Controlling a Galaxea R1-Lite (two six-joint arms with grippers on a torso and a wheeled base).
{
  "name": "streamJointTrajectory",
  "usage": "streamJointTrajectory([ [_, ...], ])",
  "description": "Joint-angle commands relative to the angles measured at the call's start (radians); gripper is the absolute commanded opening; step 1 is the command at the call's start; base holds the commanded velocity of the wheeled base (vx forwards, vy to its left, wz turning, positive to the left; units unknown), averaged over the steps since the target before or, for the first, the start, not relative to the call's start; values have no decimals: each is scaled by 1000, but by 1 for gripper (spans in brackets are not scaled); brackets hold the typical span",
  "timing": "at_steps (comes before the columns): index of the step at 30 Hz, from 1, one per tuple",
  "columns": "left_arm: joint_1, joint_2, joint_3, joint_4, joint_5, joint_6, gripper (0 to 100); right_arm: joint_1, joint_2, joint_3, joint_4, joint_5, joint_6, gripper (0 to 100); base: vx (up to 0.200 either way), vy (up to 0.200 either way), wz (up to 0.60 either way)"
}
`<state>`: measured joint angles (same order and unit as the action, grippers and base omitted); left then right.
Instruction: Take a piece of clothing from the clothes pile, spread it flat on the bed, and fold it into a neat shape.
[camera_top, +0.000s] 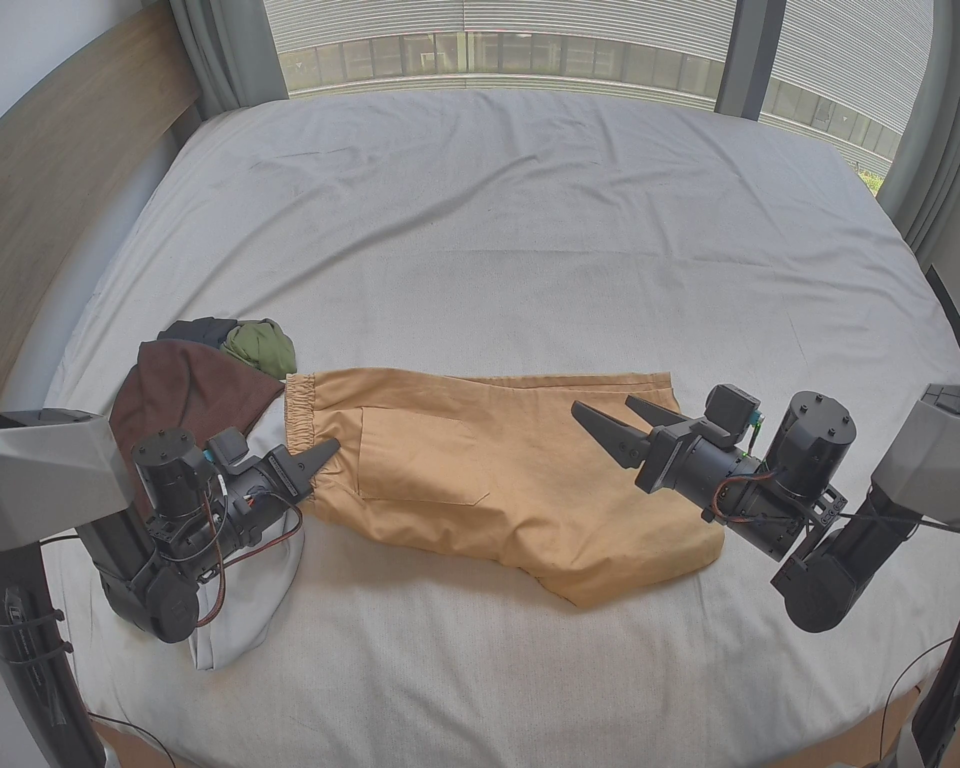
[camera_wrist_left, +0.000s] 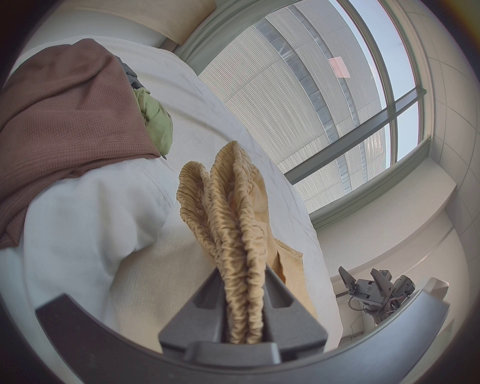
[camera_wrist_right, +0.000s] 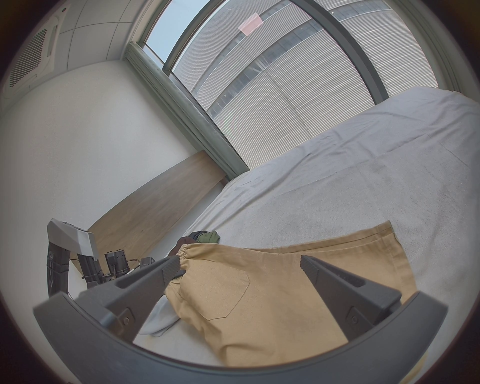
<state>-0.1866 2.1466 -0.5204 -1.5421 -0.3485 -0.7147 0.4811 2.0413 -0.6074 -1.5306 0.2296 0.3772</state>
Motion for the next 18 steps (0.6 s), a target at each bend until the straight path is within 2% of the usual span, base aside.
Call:
streamJointTrajectory([
  [1,3,-13,2,-1,0,0,0,1,2,2,0,1,0,100,0,0,0],
  [10,42,-40,43,-1,-6,15,0,-1,4,11,-5,1,2,100,0,0,0],
  [14,81,-53,83,-3,-46,17,0,4,4,12,-5,-1,2,100,0,0,0],
  [18,81,-74,103,-3,-67,15,0,10,4,18,-5,-1,2,100,0,0,0],
])
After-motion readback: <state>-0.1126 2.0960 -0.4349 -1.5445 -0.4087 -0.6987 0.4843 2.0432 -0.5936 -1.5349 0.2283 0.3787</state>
